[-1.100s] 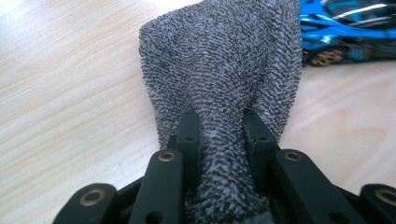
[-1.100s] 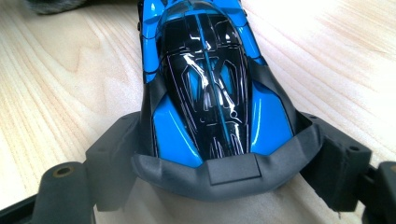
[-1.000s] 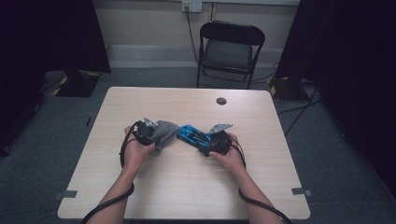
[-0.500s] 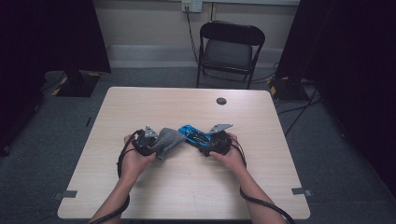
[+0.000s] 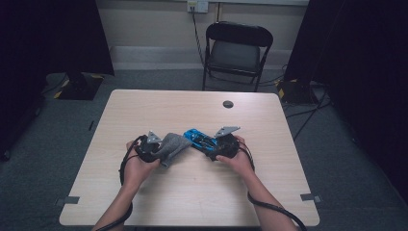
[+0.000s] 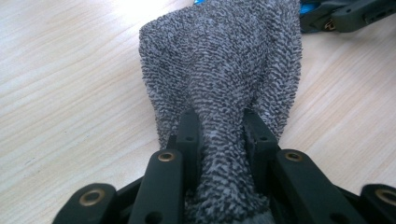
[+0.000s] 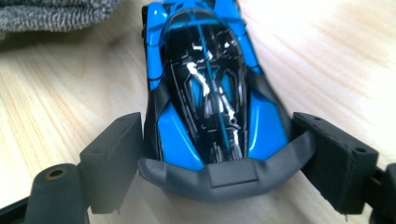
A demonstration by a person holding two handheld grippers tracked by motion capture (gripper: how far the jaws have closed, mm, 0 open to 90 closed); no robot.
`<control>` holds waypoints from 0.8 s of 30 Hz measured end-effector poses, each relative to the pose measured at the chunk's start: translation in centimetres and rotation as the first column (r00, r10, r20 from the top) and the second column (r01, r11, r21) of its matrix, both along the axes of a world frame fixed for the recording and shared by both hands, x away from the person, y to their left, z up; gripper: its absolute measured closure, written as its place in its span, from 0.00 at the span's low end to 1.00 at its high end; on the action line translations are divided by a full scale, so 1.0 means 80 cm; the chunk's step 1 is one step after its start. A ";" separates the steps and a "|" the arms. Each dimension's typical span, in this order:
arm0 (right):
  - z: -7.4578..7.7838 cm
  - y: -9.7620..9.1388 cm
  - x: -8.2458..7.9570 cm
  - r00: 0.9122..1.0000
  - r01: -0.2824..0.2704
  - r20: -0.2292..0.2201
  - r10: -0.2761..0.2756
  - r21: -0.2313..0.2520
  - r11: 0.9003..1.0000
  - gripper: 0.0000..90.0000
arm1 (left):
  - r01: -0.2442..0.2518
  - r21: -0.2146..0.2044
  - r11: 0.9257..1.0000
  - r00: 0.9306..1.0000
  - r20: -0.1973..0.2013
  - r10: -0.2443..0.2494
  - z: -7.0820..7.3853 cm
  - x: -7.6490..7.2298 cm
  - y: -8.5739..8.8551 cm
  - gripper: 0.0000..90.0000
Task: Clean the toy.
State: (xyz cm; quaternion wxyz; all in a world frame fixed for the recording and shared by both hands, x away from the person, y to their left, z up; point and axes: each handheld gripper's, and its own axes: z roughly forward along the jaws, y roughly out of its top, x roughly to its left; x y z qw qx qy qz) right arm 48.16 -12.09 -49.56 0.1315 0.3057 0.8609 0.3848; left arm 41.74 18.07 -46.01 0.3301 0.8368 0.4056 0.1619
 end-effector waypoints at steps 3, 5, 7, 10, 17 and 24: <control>0.006 -0.001 -0.001 1.000 -0.005 0.003 0.005 0.000 1.000 0.20 | 0.003 -0.009 1.000 1.000 -0.002 -0.003 0.001 -0.002 -0.001 0.80; 0.011 -0.001 -0.001 1.000 -0.014 0.001 0.014 0.001 1.000 0.19 | 0.008 0.006 1.000 1.000 0.006 -0.008 0.003 -0.002 -0.001 0.80; 0.015 -0.001 -0.001 1.000 -0.019 -0.006 0.019 -0.006 1.000 0.18 | 0.013 0.001 1.000 1.000 0.004 -0.013 0.002 -0.003 -0.002 0.80; 0.017 -0.002 -0.002 0.999 -0.033 -0.012 0.033 -0.016 0.999 0.17 | 0.013 -0.004 1.000 1.000 0.005 -0.013 0.002 -0.004 -0.003 0.80; 0.019 -0.005 0.000 1.000 -0.014 -0.022 0.015 0.021 1.000 0.17 | 0.016 -0.006 1.000 1.000 0.008 -0.016 0.002 -0.005 -0.003 0.80; 0.038 -0.001 0.007 1.000 -0.001 -0.028 0.002 0.034 0.999 0.17 | 0.013 -0.006 1.000 1.000 0.011 -0.013 0.003 -0.006 -0.001 0.80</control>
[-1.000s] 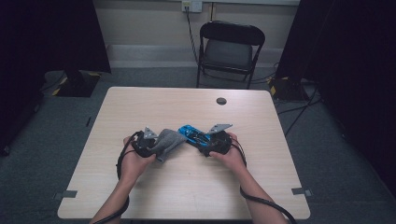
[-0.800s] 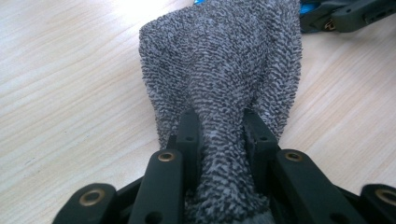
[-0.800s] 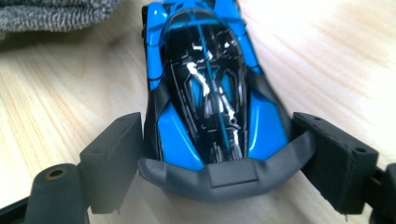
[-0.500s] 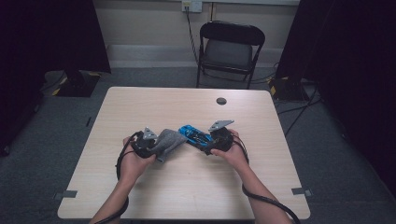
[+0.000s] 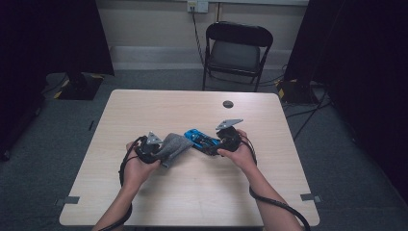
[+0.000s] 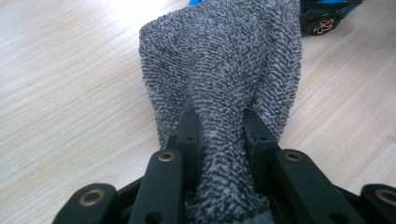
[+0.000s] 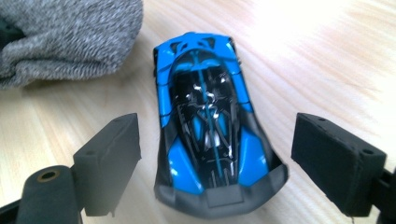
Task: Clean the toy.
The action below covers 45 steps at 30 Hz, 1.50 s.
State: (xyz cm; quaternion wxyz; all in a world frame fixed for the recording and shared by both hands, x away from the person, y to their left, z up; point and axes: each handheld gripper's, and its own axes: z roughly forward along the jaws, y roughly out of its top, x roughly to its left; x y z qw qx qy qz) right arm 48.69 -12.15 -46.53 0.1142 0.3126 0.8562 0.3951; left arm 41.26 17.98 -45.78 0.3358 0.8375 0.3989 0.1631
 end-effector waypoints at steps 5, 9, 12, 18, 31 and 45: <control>0.009 0.005 0.005 1.000 -0.006 0.000 0.006 0.013 1.000 0.17 | 0.007 -0.005 1.000 1.000 -0.008 -0.007 -0.001 -0.002 0.000 0.80; 0.011 0.012 0.009 1.000 -0.002 -0.010 0.002 0.022 1.000 0.17 | 0.009 -0.002 1.000 1.000 -0.009 -0.009 -0.002 -0.004 -0.002 0.80; 0.013 0.017 0.011 1.000 0.002 0.003 -0.002 0.038 0.999 0.22 | 0.008 -0.010 1.000 1.000 -0.011 -0.008 -0.003 -0.005 -0.002 0.80; 0.009 0.031 0.017 1.000 -0.013 0.005 0.012 0.028 1.000 0.29 | 0.009 -0.003 1.000 1.000 -0.015 -0.009 -0.005 -0.006 0.000 0.80; -0.006 0.041 0.026 1.000 -0.005 0.012 0.005 -0.011 1.000 0.41 | 0.010 0.009 1.000 1.000 -0.021 -0.010 -0.009 -0.006 0.001 0.80; -0.017 0.044 0.023 0.999 -0.032 0.018 0.032 -0.046 0.998 0.45 | -0.007 0.009 1.000 1.000 -0.026 0.007 -0.011 -0.005 0.003 0.80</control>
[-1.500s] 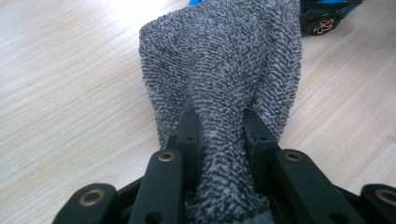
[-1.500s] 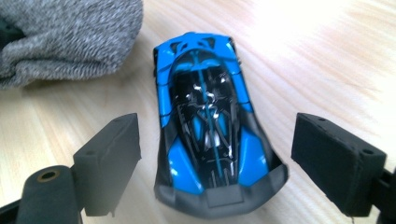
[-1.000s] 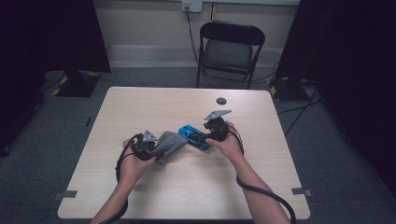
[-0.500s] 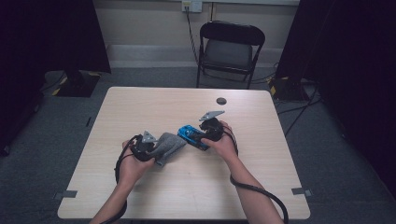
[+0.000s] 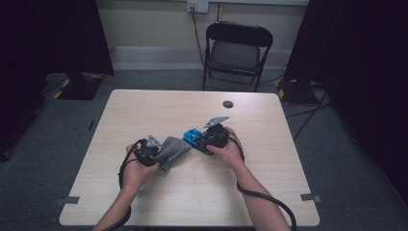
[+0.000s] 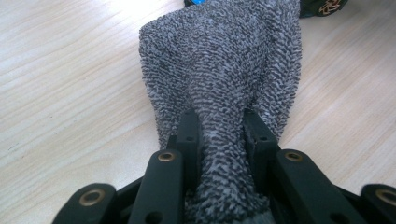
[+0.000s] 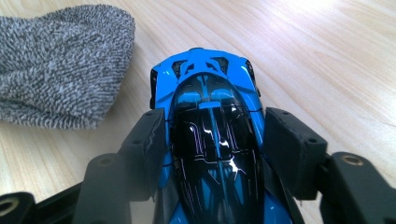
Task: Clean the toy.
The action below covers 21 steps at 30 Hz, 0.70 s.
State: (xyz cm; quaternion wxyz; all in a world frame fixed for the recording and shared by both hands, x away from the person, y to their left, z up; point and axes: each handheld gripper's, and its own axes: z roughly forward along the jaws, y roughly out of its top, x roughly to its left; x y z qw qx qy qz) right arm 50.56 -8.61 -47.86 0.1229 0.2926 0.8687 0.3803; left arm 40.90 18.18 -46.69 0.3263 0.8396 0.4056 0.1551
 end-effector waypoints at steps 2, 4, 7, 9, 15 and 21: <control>0.001 0.001 -0.001 1.000 -0.003 0.006 0.003 -0.011 1.000 0.45 | -0.001 0.005 1.000 1.000 0.001 0.001 0.000 0.001 0.000 0.80; 0.001 0.001 -0.001 1.000 -0.002 0.003 0.002 -0.013 1.000 0.45 | -0.010 0.004 1.000 1.000 0.002 0.010 0.000 0.002 0.001 0.80; 0.000 -0.001 -0.002 1.000 -0.002 0.003 0.002 -0.004 1.000 0.45 | -0.028 0.007 1.000 1.000 0.004 0.028 0.001 0.005 0.004 0.80; 0.000 -0.002 -0.002 1.000 0.002 0.001 -0.002 0.003 1.000 0.46 | -0.053 0.005 0.999 0.999 0.006 0.053 0.002 0.007 0.005 0.80; 0.000 -0.002 -0.002 1.000 0.007 -0.002 -0.007 0.001 1.000 0.46 | -0.102 0.019 0.995 0.995 -0.011 0.102 -0.004 0.014 0.008 0.80; 0.000 -0.002 -0.003 1.000 0.009 -0.002 -0.009 0.004 1.000 0.46 | -0.089 0.054 0.995 0.995 -0.032 0.091 -0.008 0.018 -0.003 0.80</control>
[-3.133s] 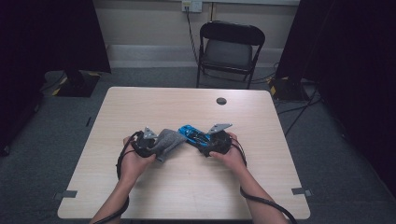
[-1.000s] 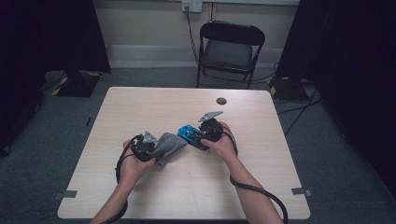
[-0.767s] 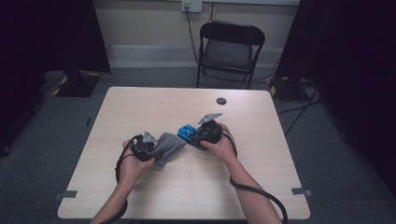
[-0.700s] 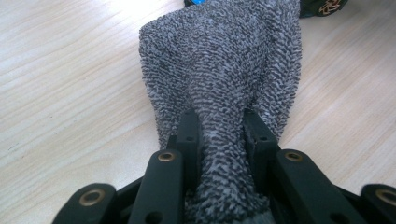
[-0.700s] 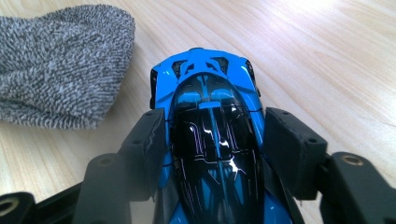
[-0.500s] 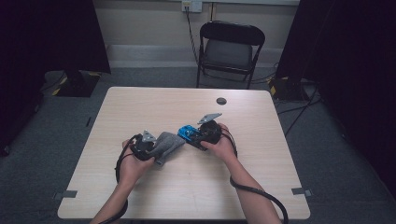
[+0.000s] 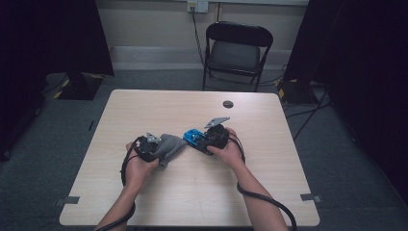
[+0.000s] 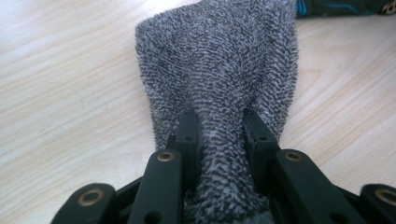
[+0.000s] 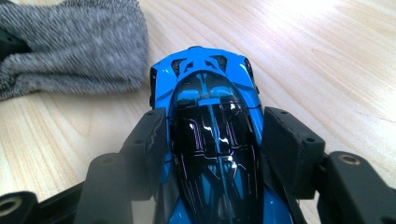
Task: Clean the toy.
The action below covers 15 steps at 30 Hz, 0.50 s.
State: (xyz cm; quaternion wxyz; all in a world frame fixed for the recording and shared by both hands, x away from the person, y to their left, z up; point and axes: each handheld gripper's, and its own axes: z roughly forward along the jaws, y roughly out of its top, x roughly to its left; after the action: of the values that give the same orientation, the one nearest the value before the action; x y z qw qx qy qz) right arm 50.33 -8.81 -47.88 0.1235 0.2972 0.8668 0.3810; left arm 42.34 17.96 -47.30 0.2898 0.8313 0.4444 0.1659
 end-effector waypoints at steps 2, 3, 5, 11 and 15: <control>0.000 0.000 0.000 1.000 -0.001 0.002 0.001 -0.002 1.000 0.46 | 0.009 0.001 1.000 1.000 -0.005 -0.009 0.000 0.000 -0.005 0.80; 0.000 0.000 0.000 1.000 0.000 0.001 0.000 -0.001 1.000 0.46 | 0.017 -0.001 1.000 1.000 -0.006 -0.017 0.001 0.000 -0.007 0.80; 0.000 0.001 0.000 1.000 0.000 0.001 0.000 -0.002 1.000 0.46 | 0.029 -0.001 1.000 1.000 -0.005 -0.029 0.001 0.000 -0.012 0.80; 0.001 0.001 0.000 1.000 0.001 -0.002 -0.001 -0.008 1.000 0.46 | 0.064 -0.005 0.998 0.998 -0.007 -0.064 0.000 0.000 -0.022 0.80; 0.000 0.001 0.000 1.000 0.001 0.001 -0.001 -0.004 1.000 0.46 | 0.087 -0.014 0.996 0.996 -0.018 -0.088 0.001 -0.003 -0.029 0.80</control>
State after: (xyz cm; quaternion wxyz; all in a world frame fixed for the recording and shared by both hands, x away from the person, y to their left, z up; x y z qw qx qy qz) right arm 50.33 -8.76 -47.86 0.1247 0.2971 0.8672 0.3796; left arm 42.10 15.60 -47.22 0.2981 0.8495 0.4113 0.1424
